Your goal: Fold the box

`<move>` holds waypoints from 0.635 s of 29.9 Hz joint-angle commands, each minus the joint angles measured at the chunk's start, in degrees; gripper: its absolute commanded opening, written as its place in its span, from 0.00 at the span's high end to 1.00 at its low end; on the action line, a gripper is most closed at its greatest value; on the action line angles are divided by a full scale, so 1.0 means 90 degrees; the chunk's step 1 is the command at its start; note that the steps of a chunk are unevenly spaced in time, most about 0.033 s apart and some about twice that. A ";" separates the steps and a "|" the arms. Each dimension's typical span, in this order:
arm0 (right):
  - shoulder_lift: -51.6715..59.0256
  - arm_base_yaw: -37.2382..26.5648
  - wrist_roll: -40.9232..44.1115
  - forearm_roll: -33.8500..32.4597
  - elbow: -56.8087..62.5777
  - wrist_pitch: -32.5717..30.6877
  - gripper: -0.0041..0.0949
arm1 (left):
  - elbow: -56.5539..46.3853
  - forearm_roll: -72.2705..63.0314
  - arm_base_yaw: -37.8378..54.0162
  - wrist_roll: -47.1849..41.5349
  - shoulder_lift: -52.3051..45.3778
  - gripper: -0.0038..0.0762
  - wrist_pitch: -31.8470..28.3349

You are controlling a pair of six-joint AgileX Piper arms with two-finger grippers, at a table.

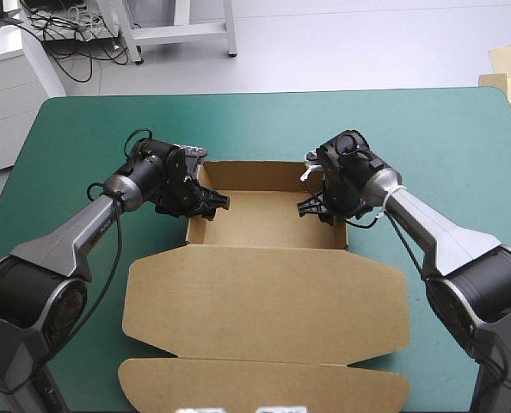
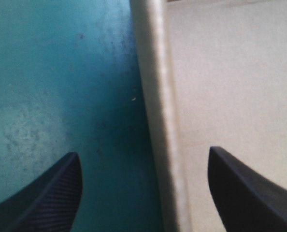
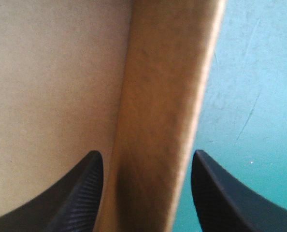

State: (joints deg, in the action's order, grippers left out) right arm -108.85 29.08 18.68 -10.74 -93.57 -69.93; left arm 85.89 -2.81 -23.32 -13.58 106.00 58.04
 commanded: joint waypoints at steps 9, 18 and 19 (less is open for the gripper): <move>0.0344 -0.0002 -0.0485 -0.0161 -0.1382 -0.0215 0.44 | 0.1669 -0.0125 -0.0033 0.0252 -0.0310 0.26 0.0813; 0.0750 -0.0002 -0.0767 -0.1129 -0.2144 -0.0215 0.44 | 0.3068 0.0416 -0.0033 0.0477 -0.0319 0.26 0.1734; 0.0888 -0.0002 -0.0767 -0.1341 -0.2144 -0.0215 0.44 | 0.3170 0.0461 -0.0033 0.0477 -0.0352 0.26 0.1734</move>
State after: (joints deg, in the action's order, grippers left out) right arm -106.76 29.15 12.88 -16.82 -110.74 -70.83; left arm 109.72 -0.70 -23.32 -9.92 106.27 70.95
